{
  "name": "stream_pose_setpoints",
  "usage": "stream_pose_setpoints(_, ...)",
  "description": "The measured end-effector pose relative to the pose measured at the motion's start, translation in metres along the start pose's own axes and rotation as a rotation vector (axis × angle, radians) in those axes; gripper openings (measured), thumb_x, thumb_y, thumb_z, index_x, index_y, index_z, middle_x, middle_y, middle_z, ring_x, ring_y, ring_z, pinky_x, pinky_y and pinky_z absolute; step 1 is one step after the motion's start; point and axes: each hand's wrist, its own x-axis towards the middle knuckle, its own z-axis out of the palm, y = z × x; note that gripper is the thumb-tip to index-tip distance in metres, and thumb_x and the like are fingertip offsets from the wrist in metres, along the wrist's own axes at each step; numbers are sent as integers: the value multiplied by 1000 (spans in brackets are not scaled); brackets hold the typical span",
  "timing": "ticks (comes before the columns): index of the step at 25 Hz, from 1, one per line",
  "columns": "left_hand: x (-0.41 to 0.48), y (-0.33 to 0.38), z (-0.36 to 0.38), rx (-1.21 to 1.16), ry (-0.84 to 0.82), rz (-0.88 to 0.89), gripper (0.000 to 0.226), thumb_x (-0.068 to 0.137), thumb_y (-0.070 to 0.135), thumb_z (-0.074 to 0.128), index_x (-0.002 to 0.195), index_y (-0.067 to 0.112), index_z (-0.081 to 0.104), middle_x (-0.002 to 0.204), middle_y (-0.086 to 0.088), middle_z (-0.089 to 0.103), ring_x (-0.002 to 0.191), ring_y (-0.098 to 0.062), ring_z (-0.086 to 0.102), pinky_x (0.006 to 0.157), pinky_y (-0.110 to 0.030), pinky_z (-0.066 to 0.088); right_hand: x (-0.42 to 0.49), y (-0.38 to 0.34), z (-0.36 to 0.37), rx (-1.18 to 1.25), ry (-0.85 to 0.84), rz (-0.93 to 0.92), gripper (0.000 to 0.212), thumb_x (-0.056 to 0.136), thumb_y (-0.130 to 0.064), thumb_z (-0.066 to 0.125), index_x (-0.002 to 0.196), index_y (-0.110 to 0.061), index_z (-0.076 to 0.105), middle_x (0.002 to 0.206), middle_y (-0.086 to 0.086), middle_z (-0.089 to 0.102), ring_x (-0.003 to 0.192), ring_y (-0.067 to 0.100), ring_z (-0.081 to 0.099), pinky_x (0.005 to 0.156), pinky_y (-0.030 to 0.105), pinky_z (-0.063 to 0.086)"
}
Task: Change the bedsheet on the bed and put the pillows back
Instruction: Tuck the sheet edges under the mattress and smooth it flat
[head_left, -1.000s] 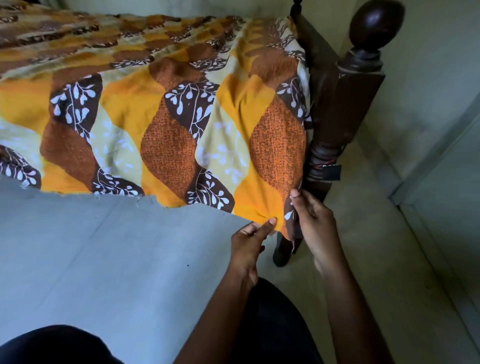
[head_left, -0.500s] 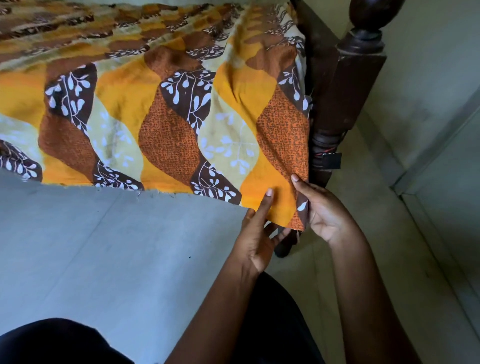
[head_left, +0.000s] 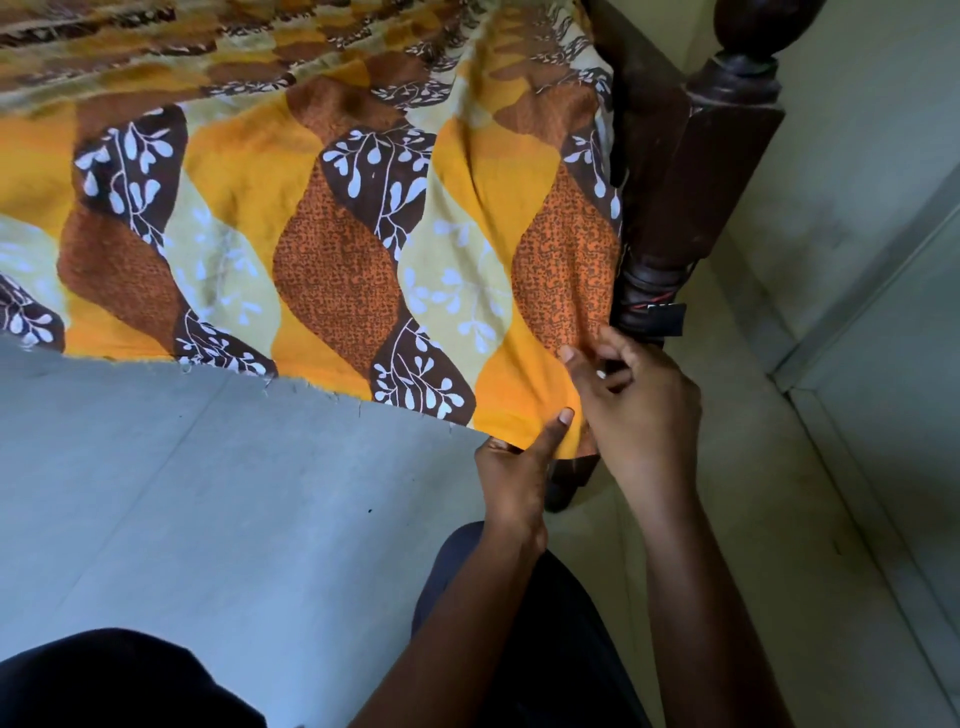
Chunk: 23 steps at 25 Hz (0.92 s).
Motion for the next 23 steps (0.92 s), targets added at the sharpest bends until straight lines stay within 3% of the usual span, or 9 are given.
stream_pose_setpoints(3, -2, 6, 5, 30, -26, -59, 12, 78, 3, 70, 89, 3, 66, 75, -2, 70, 62, -12, 64, 61, -24, 54, 22, -7, 21, -236, -27, 8, 50, 80, -54, 60, 110, -14, 65, 106, 7, 68, 101, 27, 61, 74, 32, 43)
stream_pose_setpoints(6, 7, 9, -2, 60, -90, -88, 25, 76, 7, 73, 101, 6, 67, 97, -9, 71, 85, -22, 65, 81, -38, 54, 33, 2, 29, -169, -42, -12, 36, 81, -49, 62, 72, -14, 61, 74, 5, 66, 72, 23, 60, 58, 31, 35)
stream_pose_setpoints(8, 12, 12, -8, -17, -168, -179, 21, 79, 9, 70, 99, 13, 66, 99, -6, 70, 84, -18, 66, 75, -29, 56, 37, 8, 28, 9, -101, -5, 36, 84, -39, 65, 58, -16, 53, 54, -3, 55, 52, 5, 50, 51, 28, 32)
stream_pose_setpoints(10, 13, 20, -17, -80, -232, -295, 13, 83, 13, 65, 96, 13, 61, 97, -7, 64, 82, -15, 63, 73, -23, 54, 43, 12, 24, 181, -156, 46, 23, 85, -29, 67, 68, -14, 67, 57, -11, 58, 48, -9, 48, 50, 16, 34)
stream_pose_setpoints(12, 11, 36, -30, 36, -271, -390, 17, 88, 23, 61, 101, 13, 58, 96, -9, 58, 82, -18, 61, 81, -28, 53, 49, 15, 21, 205, -162, 70, 21, 84, -27, 67, 86, -7, 73, 72, -3, 67, 55, -13, 51, 55, 15, 38)
stream_pose_setpoints(15, 10, 71, -48, 474, -165, -253, 25, 92, 27, 55, 104, 6, 60, 80, -8, 56, 58, -13, 58, 58, -22, 52, 52, 17, 21, 75, -131, 11, 26, 83, -29, 68, 92, -4, 73, 77, 5, 70, 70, 8, 61, 63, 24, 43)
stream_pose_setpoints(18, 19, 109, -34, 71, -92, -73, 25, 97, 18, 45, 84, 5, 62, 69, -7, 61, 50, -9, 59, 48, -17, 49, 49, 13, 22, -61, -41, -45, 29, 84, -30, 67, 96, -5, 73, 86, 12, 74, 79, 24, 68, 64, 28, 46)
stream_pose_setpoints(20, 28, 125, -13, -316, -151, -176, 30, 99, 22, 40, 98, -1, 59, 89, -16, 68, 79, -20, 69, 69, -26, 58, 48, 11, 22, -40, -15, -29, 27, 84, -29, 67, 97, -6, 73, 89, 12, 74, 82, 25, 69, 67, 29, 49)
stream_pose_setpoints(23, 35, 126, 2, -529, -162, -301, 52, 99, 33, 34, 130, -9, 39, 132, -29, 47, 123, -39, 48, 102, -44, 40, 48, 10, 23, -11, -15, 12, 25, 85, -25, 66, 100, -6, 73, 95, 11, 73, 88, 24, 69, 77, 34, 53)
